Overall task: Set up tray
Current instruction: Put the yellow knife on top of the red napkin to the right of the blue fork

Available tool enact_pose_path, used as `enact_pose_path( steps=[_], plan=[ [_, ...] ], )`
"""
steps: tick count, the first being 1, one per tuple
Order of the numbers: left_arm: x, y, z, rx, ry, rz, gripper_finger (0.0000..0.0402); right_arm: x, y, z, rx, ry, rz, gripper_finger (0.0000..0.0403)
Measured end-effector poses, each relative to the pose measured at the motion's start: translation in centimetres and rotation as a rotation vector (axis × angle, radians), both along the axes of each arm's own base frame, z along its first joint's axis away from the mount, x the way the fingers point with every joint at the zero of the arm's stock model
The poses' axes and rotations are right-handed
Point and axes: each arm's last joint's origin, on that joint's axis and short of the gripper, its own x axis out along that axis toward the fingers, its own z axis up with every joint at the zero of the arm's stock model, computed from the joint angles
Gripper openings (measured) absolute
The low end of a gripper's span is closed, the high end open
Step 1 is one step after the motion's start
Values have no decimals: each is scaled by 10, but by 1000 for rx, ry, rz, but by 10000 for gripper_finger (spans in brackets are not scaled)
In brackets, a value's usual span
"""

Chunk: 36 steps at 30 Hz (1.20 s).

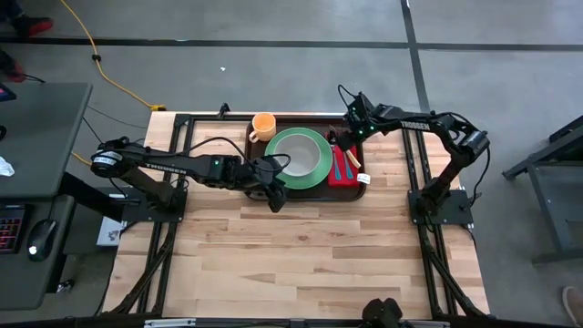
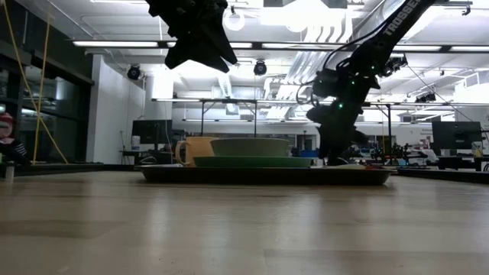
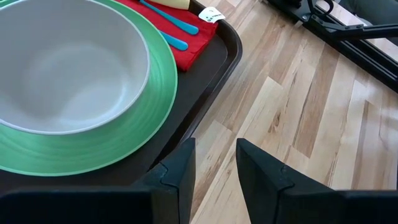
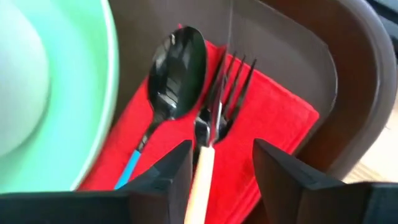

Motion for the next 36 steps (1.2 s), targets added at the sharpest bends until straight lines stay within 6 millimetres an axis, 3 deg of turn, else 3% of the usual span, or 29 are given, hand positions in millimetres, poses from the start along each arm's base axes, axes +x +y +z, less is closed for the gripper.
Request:
enact_pose_path(
  steps=[11,18,36],
  plan=[
    [0,0,0,11,2,-10,145,4,9,-3,19,49,50,131],
    [0,0,0,7,3,-15,145,9,15,-19,58,130,85,135],
    [0,0,0,7,7,-15,145,7,16,-20,36,182,78,128]
  ],
)
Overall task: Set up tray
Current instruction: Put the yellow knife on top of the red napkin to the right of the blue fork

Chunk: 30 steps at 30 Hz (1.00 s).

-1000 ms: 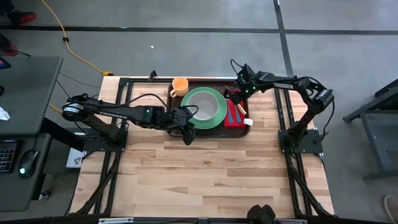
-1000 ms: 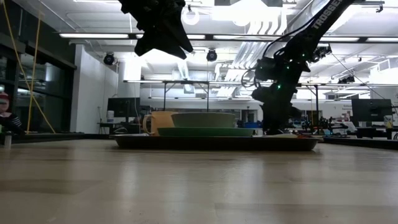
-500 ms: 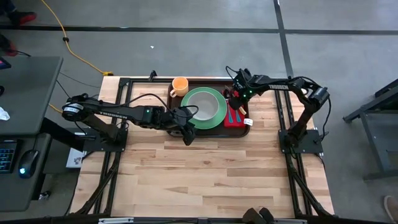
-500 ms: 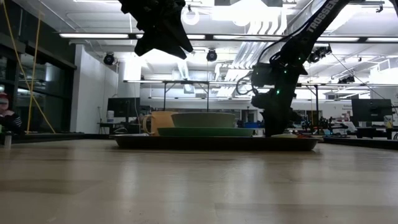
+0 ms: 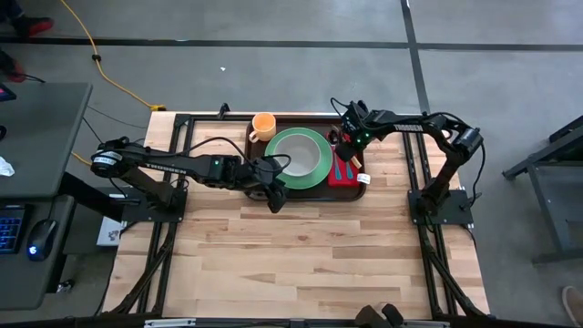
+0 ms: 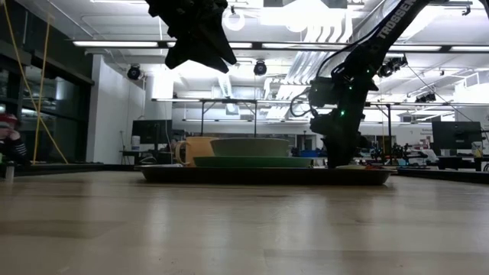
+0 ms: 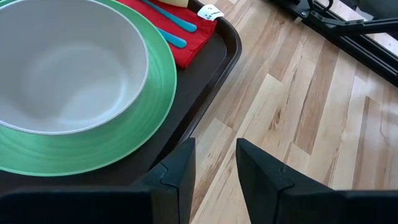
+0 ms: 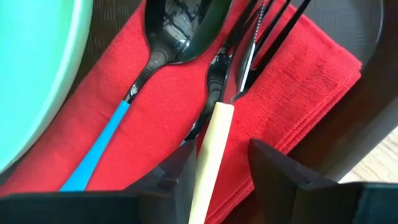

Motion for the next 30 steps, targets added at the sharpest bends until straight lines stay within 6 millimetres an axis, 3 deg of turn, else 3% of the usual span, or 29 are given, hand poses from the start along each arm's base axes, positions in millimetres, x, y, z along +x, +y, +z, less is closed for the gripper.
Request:
enact_pose_path(
  steps=[14,30],
  plan=[
    [0,0,0,-1,-4,0,145,4,2,0,-17,-7,25,37],
    [0,0,0,-1,-4,0,145,4,2,0,-6,-15,25,12]
  ],
)
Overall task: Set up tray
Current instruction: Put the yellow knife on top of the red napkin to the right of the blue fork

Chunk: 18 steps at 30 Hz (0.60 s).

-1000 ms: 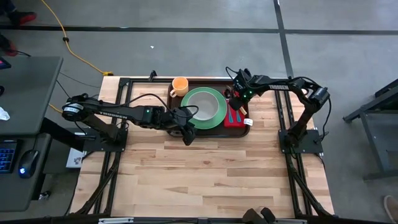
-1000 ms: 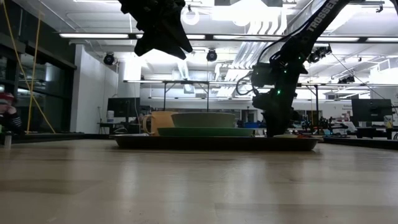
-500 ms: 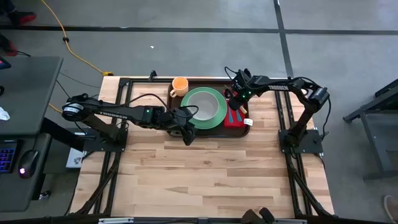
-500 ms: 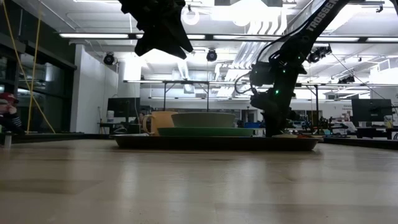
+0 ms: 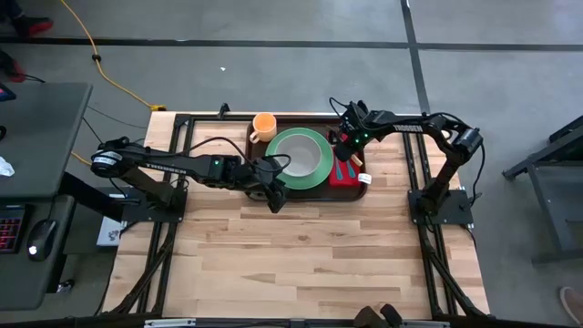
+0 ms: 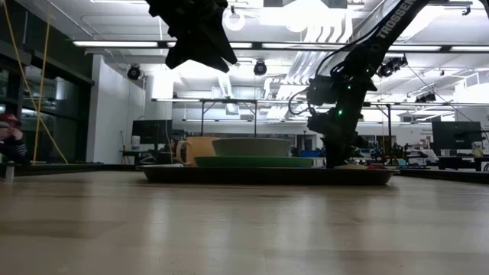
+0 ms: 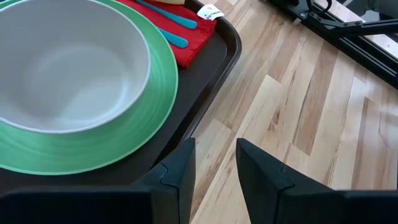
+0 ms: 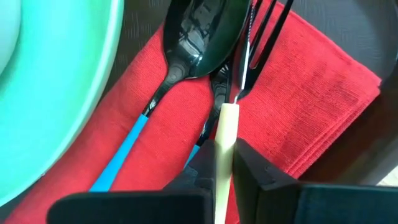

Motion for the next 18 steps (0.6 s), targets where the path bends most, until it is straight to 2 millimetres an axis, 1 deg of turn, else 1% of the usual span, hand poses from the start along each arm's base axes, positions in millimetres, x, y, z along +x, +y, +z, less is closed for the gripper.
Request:
enact_pose_path(
  steps=[18],
  plan=[
    [0,0,0,0,-1,0,145,-4,1,1,-4,46,-14,5]
  ],
)
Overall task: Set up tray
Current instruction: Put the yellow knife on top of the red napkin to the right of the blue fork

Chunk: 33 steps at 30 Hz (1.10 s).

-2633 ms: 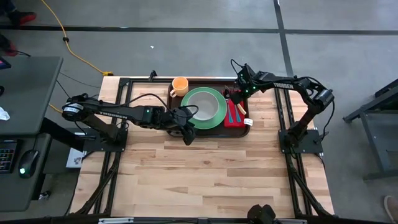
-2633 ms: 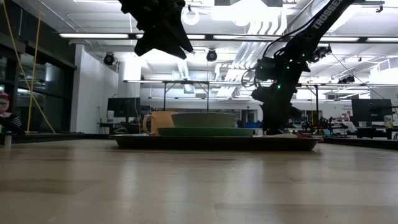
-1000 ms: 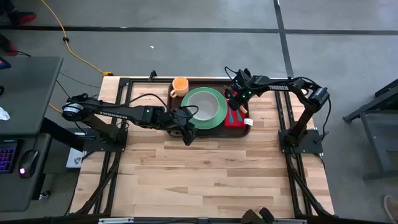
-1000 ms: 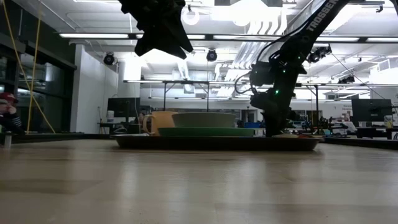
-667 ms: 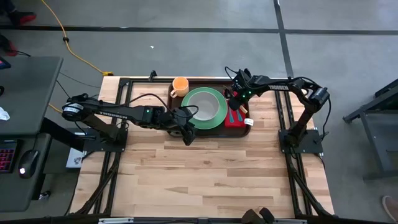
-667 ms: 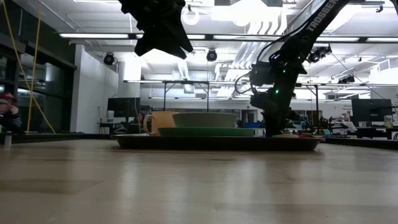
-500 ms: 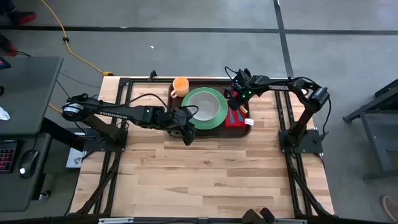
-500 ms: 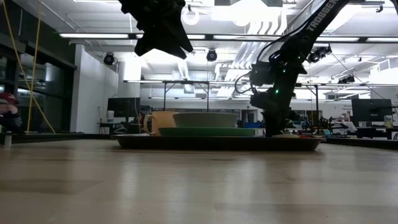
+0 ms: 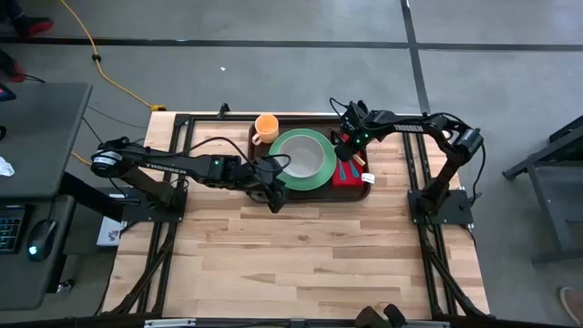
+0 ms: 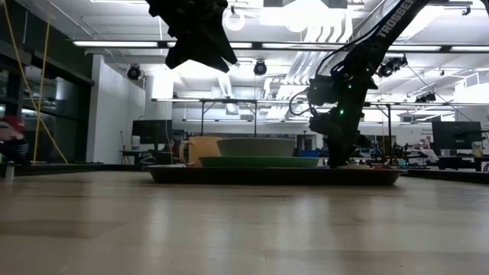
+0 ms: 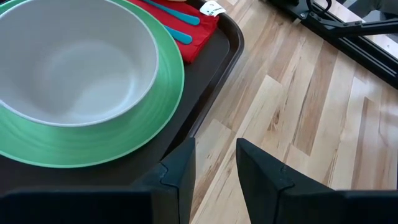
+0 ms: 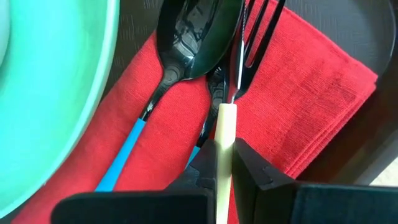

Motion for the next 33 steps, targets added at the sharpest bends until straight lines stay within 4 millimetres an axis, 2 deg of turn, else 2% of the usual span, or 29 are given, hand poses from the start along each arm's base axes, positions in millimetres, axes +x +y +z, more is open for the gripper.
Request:
enact_pose_path(
  steps=[9,16,33],
  plan=[
    [0,0,0,0,0,0,145,-2,-1,2,-6,8,-28,4],
    [0,0,0,3,-1,-3,145,-9,-1,13,-44,11,-52,3],
    [0,0,0,7,0,-3,145,-11,-1,13,-8,4,-97,3]
  ],
)
